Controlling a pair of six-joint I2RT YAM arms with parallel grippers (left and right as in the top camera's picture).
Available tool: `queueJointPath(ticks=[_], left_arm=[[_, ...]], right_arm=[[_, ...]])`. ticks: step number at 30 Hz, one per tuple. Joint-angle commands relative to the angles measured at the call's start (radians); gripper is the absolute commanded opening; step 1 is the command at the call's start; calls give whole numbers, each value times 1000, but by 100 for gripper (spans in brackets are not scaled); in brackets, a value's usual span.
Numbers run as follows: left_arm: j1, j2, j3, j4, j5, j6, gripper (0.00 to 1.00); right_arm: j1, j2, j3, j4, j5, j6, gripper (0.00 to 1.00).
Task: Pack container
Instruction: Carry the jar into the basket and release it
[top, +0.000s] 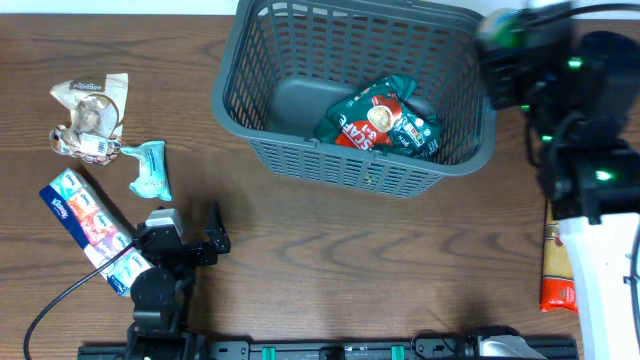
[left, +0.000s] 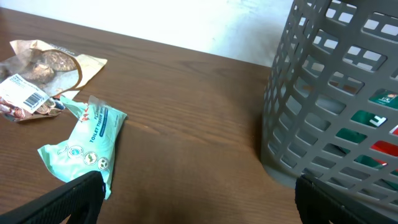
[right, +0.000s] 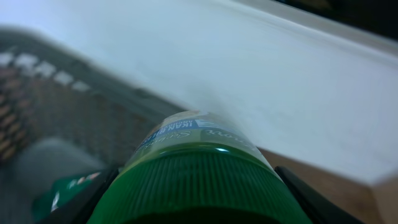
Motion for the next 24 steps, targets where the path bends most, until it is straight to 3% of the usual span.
queueJointPath(ticks=[1, 6, 21, 22, 23, 24], left_arm=[[4, 1, -19, -37, -23, -2, 98], [4, 1, -19, -38, -23, -2, 98], [4, 2, -19, -38, -23, -2, 98], [4, 1, -19, -38, -23, -2, 99], [4, 2, -19, -38, -23, -2, 99], [4, 1, -19, -38, -23, -2, 98]], right_arm=[[92, 68, 16, 6, -4, -246, 1], [188, 206, 16, 6, -4, -341, 1], [224, 541, 16, -21, -29, -309, 1], [224, 551, 16, -23, -29, -309, 3], [224, 558, 16, -27, -29, -309, 14], [224, 562, 16, -30, -29, -309, 37]])
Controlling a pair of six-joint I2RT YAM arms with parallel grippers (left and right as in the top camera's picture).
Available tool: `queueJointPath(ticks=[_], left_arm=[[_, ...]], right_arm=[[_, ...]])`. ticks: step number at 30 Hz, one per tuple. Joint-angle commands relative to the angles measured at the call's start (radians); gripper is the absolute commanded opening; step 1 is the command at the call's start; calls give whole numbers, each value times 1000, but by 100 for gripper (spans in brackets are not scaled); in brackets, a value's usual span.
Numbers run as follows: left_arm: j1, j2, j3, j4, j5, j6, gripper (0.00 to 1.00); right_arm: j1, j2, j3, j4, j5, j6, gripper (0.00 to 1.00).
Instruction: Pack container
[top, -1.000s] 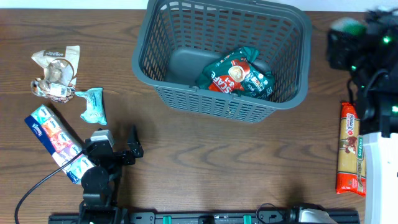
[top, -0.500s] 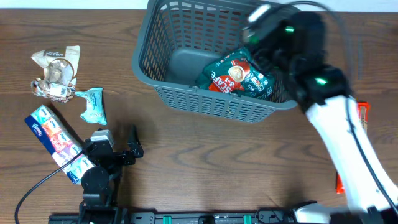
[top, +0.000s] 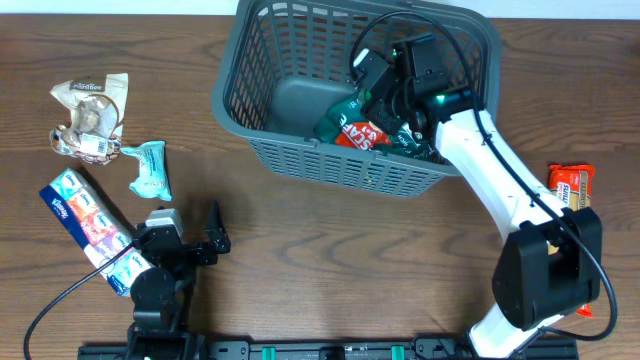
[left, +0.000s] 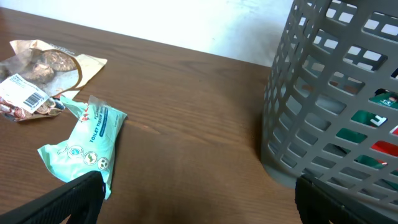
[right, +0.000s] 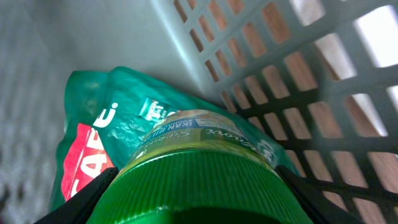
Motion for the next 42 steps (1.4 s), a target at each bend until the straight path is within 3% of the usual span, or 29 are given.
queueJointPath(ticks=[1, 4, 7, 8, 20, 24, 27, 33, 42], left_arm=[[4, 1, -19, -38, -23, -2, 99], [4, 1, -19, -38, -23, -2, 99], [4, 2, -19, -38, -23, -2, 98], [4, 1, -19, -38, -23, -2, 99], [4, 1, -19, -38, -23, -2, 98], [4, 1, -19, -38, -23, -2, 98], [4, 1, -19, -38, -23, -2, 98], [4, 1, -19, -38, -23, -2, 99], [4, 2, -19, -38, -23, -2, 99]], right_arm=[[4, 25, 16, -16, 2, 8, 58], [4, 24, 16, -16, 2, 7, 69], [4, 17, 16, -17, 10, 8, 97], [4, 7, 18, -18, 10, 12, 99], [-21, -218, 125, -46, 37, 100, 99], [-66, -295, 149, -80, 37, 212, 88], [-116, -356, 150, -108, 63, 343, 67], [-191, -463, 150, -268, 66, 564, 51], [-209, -556, 150, -593, 66, 690, 1]])
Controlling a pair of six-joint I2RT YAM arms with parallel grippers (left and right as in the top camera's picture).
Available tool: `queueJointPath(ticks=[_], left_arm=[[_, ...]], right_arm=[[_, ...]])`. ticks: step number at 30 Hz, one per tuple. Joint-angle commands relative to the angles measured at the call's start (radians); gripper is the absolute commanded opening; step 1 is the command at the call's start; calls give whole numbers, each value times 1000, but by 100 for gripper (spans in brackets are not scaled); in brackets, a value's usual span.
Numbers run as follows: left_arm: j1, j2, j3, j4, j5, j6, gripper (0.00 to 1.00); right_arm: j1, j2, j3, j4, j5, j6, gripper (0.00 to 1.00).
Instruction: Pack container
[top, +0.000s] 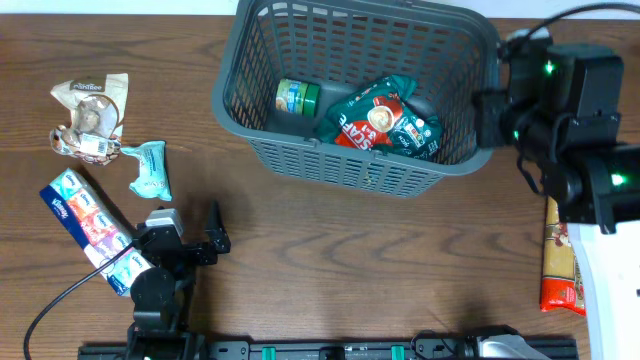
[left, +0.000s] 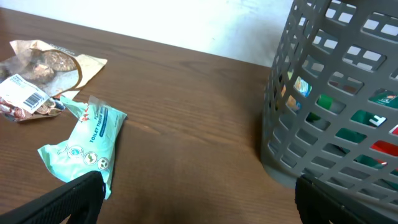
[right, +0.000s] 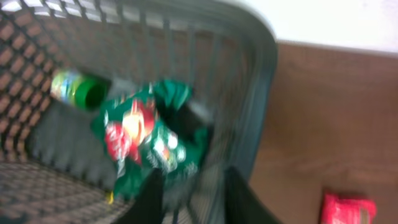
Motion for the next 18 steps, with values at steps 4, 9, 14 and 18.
queueJointPath(ticks=[4, 9, 14, 18], left_arm=[[4, 1, -19, -38, -23, -2, 98], [4, 1, -19, -38, -23, -2, 99], [4, 1, -19, -38, -23, -2, 98], [4, 2, -19, -38, -23, -2, 99]], right_arm=[[-6, -14, 5, -195, 4, 137, 1], [-6, -14, 5, -307, -8, 156, 1], [0, -14, 4, -372, -11, 156, 1], [0, -14, 3, -412, -44, 148, 1]])
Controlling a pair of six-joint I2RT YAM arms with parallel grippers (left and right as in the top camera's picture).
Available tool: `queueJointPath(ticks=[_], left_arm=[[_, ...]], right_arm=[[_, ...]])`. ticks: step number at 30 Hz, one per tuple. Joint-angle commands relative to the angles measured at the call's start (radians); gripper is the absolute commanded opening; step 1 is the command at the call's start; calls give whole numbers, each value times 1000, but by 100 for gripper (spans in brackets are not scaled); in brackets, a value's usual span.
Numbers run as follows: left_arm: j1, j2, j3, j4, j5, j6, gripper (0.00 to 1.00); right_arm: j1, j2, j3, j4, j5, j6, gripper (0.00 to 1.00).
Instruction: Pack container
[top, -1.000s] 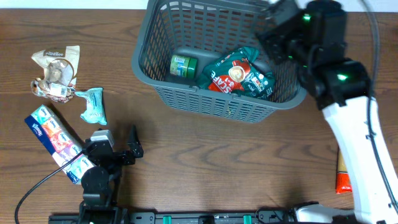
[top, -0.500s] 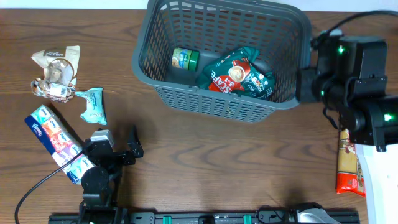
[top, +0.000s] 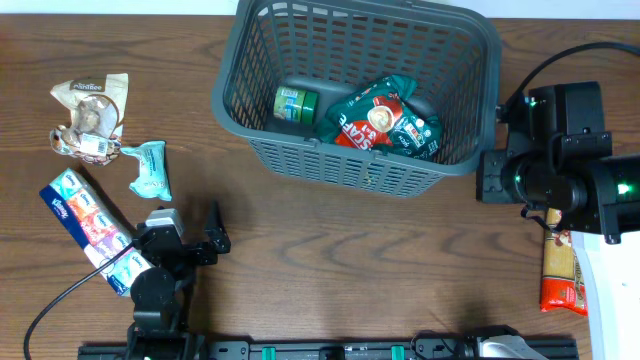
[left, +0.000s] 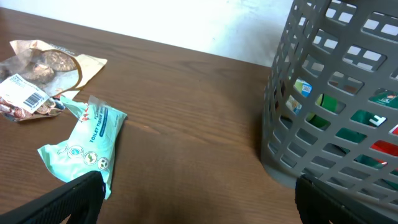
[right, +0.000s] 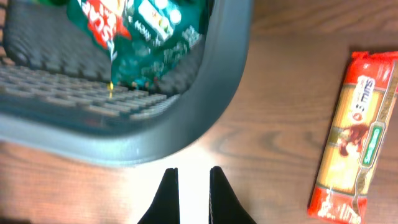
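The grey basket (top: 365, 165) stands at the top middle and holds a green-lidded jar (top: 296, 100) lying on its side and a green and red bag (top: 380, 120). Through the mesh the left wrist view shows the jar (left: 311, 102). My right gripper (right: 191, 186) hovers over the table just outside the basket's right front corner (right: 230, 81); its fingers are a narrow gap apart with nothing between them. A red and orange packet (right: 357, 134) lies to its right. My left gripper (left: 199, 205) rests wide open and empty at the front left.
At the left lie a teal wipes pack (top: 150, 168), a crumpled snack bag (top: 88, 118) and a tissue pack (top: 90, 225). The red packet (top: 558, 270) lies by the right edge, partly under my right arm (top: 550, 160).
My right gripper has moved from over the basket's right rim to the table outside its right front corner, and its fingers stand closer together. The jar, bag and left arm are unchanged.
My right gripper held the green-lidded jar beside the basket's right side. Then it was inside the basket with the jar over the bag. Later the jar lay on the basket floor and the gripper was open above the rim; now it is outside the basket.
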Motion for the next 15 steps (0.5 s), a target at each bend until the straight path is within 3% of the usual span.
queueJointPath(ticks=[1, 15], left_arm=[[4, 2, -19, -38, -23, -2, 99], [4, 2, -19, -38, -23, -2, 98]], right_arm=[[0, -3, 4, -19, -46, 13, 1], [45, 0, -97, 23, -85, 32, 1]])
